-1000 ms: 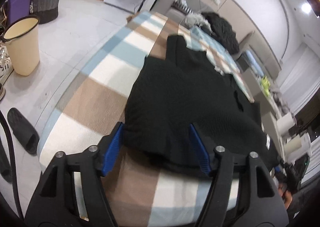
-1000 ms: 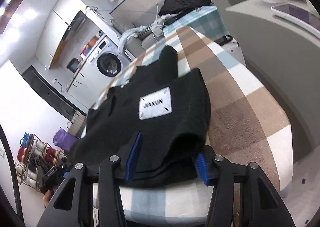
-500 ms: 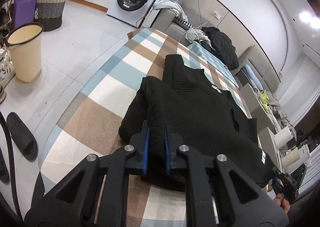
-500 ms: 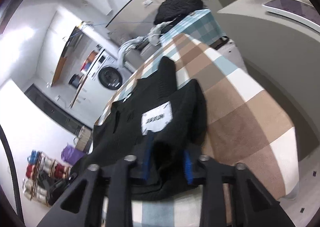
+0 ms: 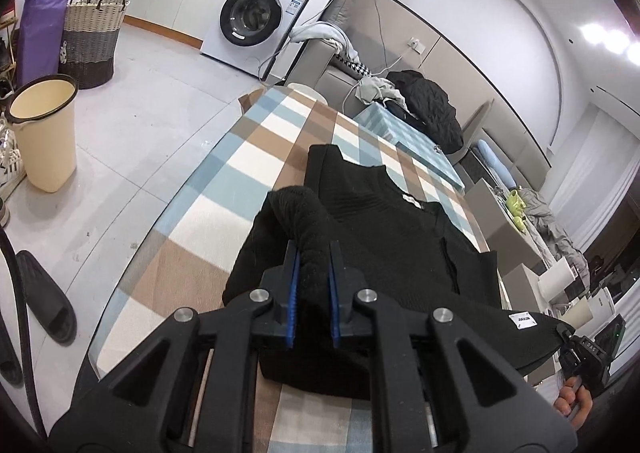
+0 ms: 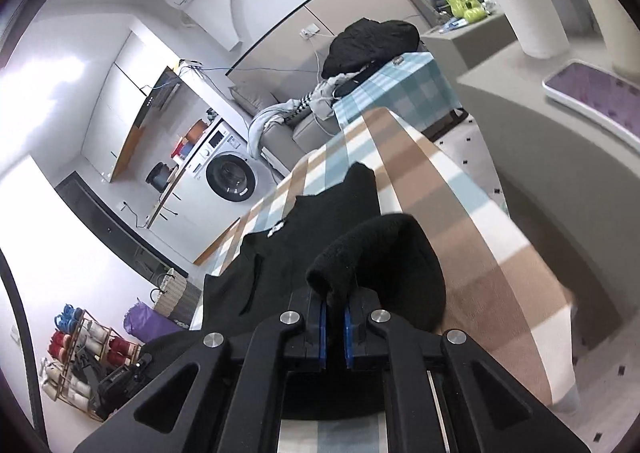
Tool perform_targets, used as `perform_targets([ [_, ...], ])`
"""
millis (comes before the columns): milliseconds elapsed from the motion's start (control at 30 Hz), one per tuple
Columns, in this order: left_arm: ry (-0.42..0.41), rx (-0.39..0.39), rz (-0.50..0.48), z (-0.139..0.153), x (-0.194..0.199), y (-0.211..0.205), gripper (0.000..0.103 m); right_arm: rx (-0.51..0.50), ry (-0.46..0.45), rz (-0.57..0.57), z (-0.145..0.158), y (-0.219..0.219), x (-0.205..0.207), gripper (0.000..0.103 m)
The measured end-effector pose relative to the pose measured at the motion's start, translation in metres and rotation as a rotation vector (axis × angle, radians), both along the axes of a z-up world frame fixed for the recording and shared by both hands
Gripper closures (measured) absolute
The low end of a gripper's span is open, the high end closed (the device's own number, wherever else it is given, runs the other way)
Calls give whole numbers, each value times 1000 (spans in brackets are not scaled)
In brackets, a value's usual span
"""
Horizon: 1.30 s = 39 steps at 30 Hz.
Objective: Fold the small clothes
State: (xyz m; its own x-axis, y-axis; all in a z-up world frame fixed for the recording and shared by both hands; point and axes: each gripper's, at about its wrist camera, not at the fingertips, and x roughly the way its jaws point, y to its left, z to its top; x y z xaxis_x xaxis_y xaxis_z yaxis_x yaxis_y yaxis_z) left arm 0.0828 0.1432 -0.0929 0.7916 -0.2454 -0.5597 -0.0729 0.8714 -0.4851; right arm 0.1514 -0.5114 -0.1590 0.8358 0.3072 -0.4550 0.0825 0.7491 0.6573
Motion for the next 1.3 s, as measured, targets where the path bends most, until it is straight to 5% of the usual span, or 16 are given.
perform_targets([
  [200,-27,17,-16,15,26,-1,94,-10,-12,-5,10,-4,27,97],
  [467,-63,58,-29,39,119,-11,94,-19,-8,-47,23,-13,111,97],
  [667,28,92,-8,25,217,-26,93,-15,87,-74,3,-16,201,97],
  [767,169,102,3,5,253,-27,79,2,199,-81,-17,-21,242,85],
  [933,165,115,20,-9,244,-11,43,-18,208,-102,-20,-34,236,66],
  [1167,184,99,-5,-15,215,7,42,-114,222,-63,-19,-40,206,61],
  [1300,149,86,-42,-13,197,3,42,-32,225,40,-22,-31,198,61],
])
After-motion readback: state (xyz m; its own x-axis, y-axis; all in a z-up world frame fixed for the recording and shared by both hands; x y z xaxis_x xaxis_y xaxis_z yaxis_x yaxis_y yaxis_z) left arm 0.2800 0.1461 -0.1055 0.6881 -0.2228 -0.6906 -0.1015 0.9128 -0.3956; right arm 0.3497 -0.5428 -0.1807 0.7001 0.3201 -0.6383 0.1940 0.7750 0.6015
